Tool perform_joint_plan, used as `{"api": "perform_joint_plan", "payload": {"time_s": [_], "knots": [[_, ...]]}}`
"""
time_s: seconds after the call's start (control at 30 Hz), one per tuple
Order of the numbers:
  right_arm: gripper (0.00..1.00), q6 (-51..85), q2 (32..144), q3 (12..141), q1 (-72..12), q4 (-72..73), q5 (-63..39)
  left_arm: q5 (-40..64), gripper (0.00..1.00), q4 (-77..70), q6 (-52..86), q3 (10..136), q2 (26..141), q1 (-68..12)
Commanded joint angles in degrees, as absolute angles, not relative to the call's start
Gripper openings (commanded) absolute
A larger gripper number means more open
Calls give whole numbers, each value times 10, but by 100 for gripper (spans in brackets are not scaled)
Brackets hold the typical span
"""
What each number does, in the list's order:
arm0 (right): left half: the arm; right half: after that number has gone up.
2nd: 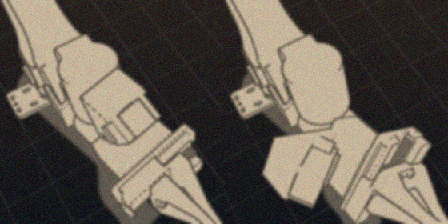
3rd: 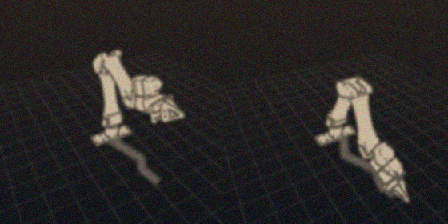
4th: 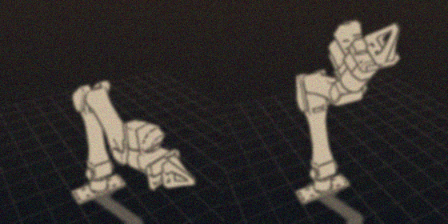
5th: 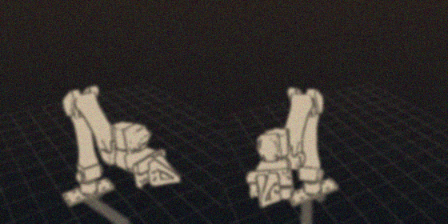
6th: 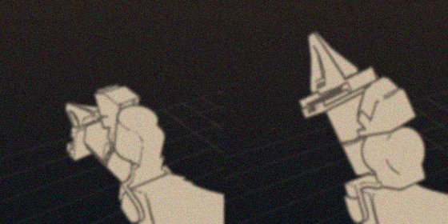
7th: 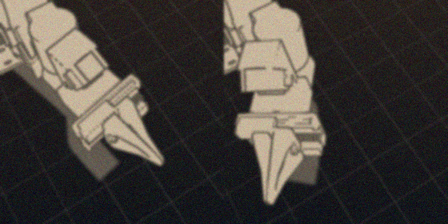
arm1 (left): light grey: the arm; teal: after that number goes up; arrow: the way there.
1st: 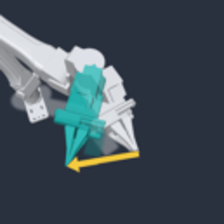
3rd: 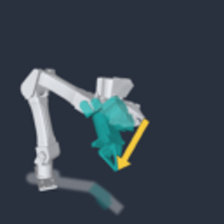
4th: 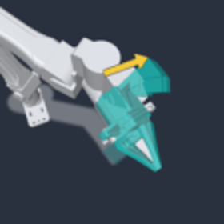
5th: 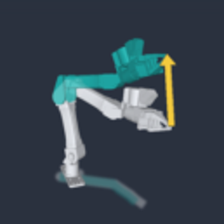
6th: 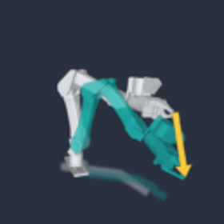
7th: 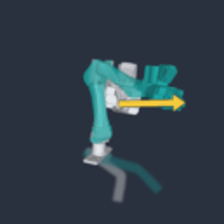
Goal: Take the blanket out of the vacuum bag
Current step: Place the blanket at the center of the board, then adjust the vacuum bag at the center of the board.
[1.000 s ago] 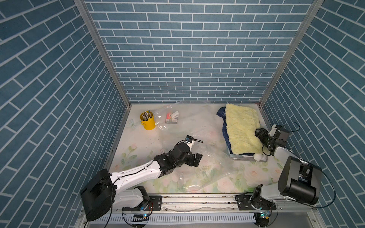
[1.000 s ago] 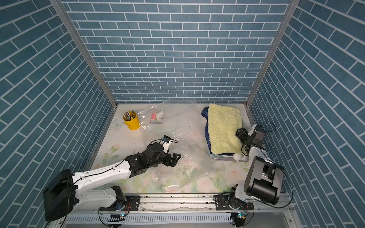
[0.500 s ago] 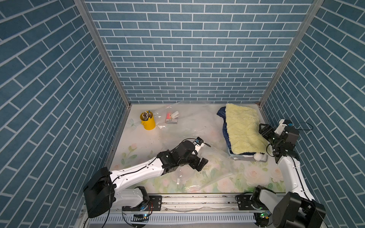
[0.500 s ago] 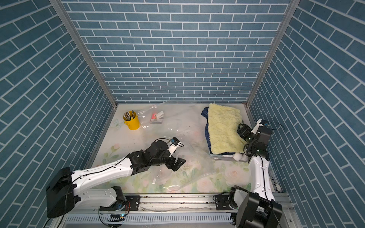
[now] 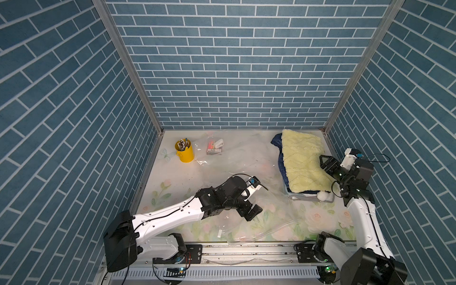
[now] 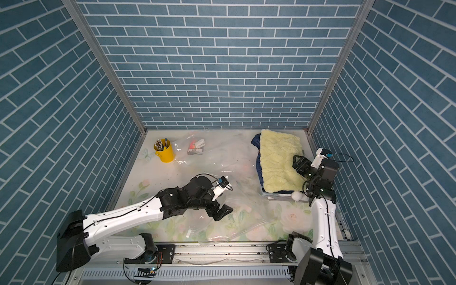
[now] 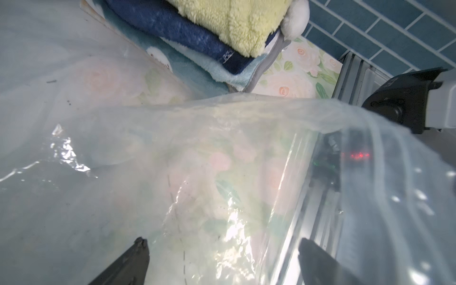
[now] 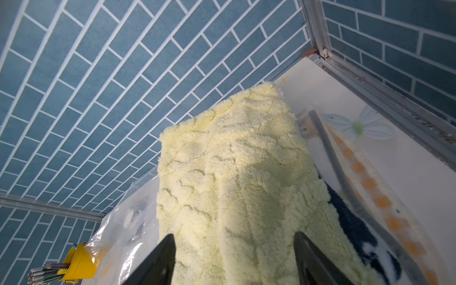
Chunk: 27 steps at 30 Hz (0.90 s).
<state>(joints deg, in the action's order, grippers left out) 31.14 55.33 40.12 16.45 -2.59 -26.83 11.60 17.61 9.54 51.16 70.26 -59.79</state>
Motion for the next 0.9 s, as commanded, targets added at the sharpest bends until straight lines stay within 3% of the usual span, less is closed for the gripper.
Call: {"api": "perform_joint_plan", "payload": {"time_s": [0.0,0.27,0.37,0.53,0.67,0.87], "knots": [[72,302,516,405,119,-13,-301,101,99,215,84,535,690,-602],[62,263,474,437,-163,-80,-240,48,99,180,121,489,691,-602],[64,245,485,453,-270,-114,-177,33,99,161,126,471,666,-602],[67,283,574,423,-434,-51,-135,8,99,144,136,451,650,-602],[61,347,682,365,-485,87,-118,-4,98,143,146,444,649,-602],[56,352,824,382,-494,132,-59,-7,98,153,155,437,615,-602]]}}
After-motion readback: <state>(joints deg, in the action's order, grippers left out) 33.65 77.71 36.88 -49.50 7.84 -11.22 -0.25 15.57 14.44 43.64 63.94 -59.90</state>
